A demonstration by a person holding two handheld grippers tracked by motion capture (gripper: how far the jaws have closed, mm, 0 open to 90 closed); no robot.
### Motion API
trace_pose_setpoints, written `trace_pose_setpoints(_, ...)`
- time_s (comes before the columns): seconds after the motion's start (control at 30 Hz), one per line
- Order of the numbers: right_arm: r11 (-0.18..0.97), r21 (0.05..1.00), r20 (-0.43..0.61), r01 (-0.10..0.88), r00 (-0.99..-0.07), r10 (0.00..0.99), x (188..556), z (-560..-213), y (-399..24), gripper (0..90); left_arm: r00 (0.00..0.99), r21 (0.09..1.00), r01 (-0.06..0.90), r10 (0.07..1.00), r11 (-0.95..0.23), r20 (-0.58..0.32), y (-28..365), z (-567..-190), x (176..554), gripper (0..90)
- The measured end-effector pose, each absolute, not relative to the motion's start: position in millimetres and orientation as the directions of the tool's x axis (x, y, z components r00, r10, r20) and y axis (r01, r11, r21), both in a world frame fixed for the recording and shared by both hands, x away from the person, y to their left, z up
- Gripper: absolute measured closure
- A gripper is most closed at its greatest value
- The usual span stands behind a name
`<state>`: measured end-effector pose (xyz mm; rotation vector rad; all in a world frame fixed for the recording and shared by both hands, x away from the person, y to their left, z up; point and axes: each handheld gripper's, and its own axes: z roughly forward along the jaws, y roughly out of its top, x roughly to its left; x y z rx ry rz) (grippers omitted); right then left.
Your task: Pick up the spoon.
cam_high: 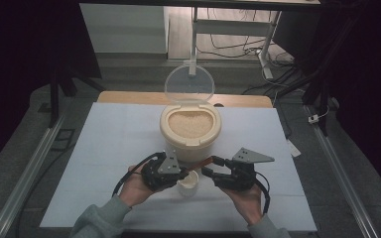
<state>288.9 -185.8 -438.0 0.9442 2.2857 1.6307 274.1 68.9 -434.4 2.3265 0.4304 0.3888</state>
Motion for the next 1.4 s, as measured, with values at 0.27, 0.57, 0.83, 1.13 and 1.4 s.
trace_pose_setpoints(0.27, 0.140, 0.909, 0.252, 0.392, -0.786, 0.564, 287.4, -437.5, -178.6, 62.3, 0.900, 0.706, 0.184, 0.405, -0.684, 0.159, 68.3, -434.0, 272.8, 79.9)
trace_pose_setpoints(0.57, 0.046, 0.908, 0.342, 0.417, -0.799, 0.495, 290.2, -438.5, -181.0, 74.0, 0.902, 0.700, 0.175, 0.398, -0.692, 0.168, 69.3, -433.6, 272.6, 80.0)
trace_pose_setpoints(0.83, -0.001, 0.912, 0.374, 0.411, -0.828, 0.418, 290.0, -438.4, -181.6, 82.5, 0.902, 0.694, 0.161, 0.390, -0.702, 0.185, 67.6, -433.4, 270.5, 80.0)
trace_pose_setpoints(1.13, -0.029, 0.925, 0.357, 0.378, -0.842, 0.405, 288.2, -437.1, -182.2, 83.3, 0.900, 0.723, 0.171, 0.405, -0.669, 0.161, 71.5, -431.5, 271.0, 75.4)
trace_pose_setpoints(1.4, -0.074, 0.933, 0.350, 0.353, -0.837, 0.421, 289.6, -431.0, -193.7, 83.3, 0.856, 0.790, 0.252, 0.510, -0.559, 0.087, 96.1, -436.3, 267.5, 43.5)
